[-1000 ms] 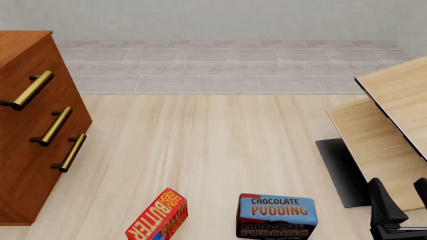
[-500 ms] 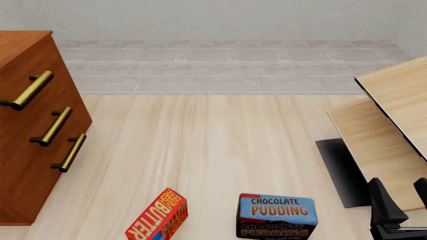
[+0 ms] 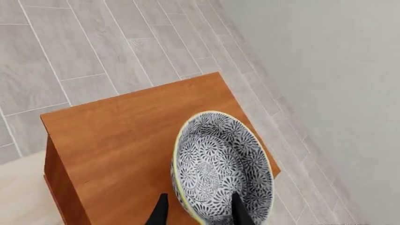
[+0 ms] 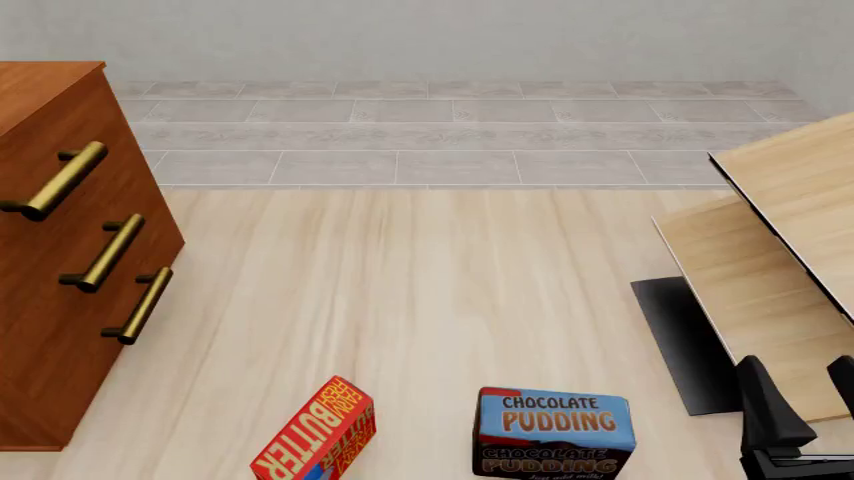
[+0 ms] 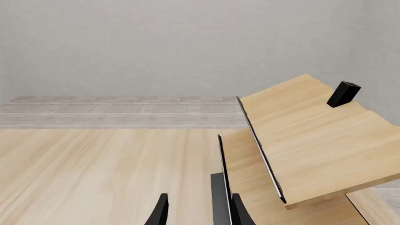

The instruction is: Close the top drawer of the cabinet and put the bowl on top of it.

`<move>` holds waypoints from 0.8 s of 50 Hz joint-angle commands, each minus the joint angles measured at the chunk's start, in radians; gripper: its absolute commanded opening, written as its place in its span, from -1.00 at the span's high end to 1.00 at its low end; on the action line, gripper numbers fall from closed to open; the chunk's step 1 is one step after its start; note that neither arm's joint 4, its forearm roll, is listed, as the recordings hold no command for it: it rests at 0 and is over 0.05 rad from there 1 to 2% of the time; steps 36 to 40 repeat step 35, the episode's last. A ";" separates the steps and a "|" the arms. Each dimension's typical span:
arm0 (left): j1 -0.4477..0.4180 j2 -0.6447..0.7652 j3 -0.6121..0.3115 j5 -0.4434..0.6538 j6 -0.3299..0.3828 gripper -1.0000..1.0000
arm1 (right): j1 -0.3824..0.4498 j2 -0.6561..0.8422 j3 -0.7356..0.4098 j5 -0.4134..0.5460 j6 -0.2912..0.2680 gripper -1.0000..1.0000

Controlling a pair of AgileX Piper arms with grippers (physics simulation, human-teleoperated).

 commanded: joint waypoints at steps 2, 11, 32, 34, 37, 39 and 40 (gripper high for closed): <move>-0.015 -0.060 -0.021 0.048 0.012 -1.00 | 0.000 -0.006 -0.001 0.006 0.000 -1.00; -0.031 -0.114 -0.057 0.119 0.014 -1.00 | 0.000 -0.006 -0.001 0.007 0.000 -1.00; -0.107 -0.292 -0.105 0.299 0.019 -1.00 | 0.000 -0.006 -0.001 0.006 0.000 -1.00; -0.130 -0.312 -0.134 0.341 0.015 -1.00 | 0.000 -0.006 -0.001 0.006 0.000 -1.00; -0.135 -0.357 -0.060 0.304 0.012 -1.00 | 0.000 -0.006 -0.001 0.006 0.000 -1.00; -0.135 -0.357 -0.060 0.304 0.012 -1.00 | 0.000 -0.006 -0.001 0.006 0.000 -1.00; -0.135 -0.357 -0.060 0.304 0.012 -1.00 | 0.000 -0.006 -0.001 0.006 0.000 -1.00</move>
